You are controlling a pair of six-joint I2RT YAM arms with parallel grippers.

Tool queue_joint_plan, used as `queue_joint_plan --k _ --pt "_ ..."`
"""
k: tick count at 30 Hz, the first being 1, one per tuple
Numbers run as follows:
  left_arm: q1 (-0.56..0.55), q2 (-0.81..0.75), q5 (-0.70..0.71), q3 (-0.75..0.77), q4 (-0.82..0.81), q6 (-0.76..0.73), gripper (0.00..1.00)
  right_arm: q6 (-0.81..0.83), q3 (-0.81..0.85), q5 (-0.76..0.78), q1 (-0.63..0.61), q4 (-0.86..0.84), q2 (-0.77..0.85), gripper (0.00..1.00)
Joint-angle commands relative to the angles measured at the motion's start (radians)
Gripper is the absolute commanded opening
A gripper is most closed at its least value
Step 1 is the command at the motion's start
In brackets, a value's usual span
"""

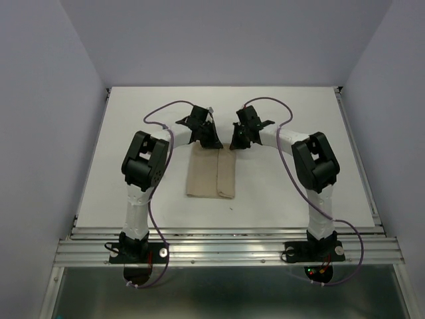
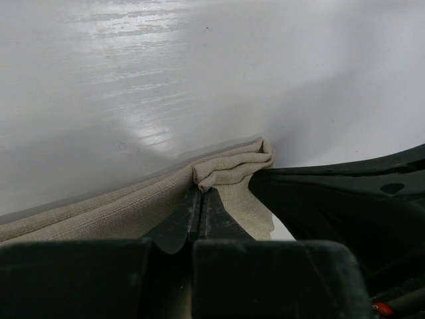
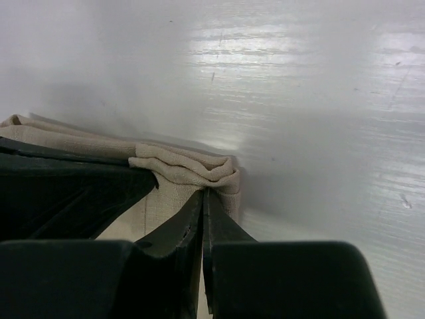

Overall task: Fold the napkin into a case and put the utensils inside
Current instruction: Smooth out the 2/3-rectangle-folded napkin at the center of the board.

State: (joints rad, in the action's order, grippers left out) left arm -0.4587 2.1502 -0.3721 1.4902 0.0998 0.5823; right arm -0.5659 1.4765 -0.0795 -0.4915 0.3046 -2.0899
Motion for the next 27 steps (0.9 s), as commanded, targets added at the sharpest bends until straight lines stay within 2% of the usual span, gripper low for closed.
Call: queue_joint_plan --k 1,16,23,27 --pt "0.011 -0.068 0.030 -0.067 0.002 -0.004 0.00 0.018 0.030 0.000 -0.015 0.013 -0.058 0.06" --pt "0.012 -0.292 0.176 -0.320 -0.060 0.166 0.00 0.159 0.176 -0.109 -0.015 0.037 -0.111 0.06" --pt "0.012 -0.285 0.162 -0.297 -0.040 0.131 0.00 0.152 0.174 -0.091 -0.044 0.048 -0.075 0.06" --pt "0.012 -0.274 0.147 -0.306 -0.044 0.123 0.00 0.127 0.124 -0.063 -0.044 0.018 -0.001 0.07"
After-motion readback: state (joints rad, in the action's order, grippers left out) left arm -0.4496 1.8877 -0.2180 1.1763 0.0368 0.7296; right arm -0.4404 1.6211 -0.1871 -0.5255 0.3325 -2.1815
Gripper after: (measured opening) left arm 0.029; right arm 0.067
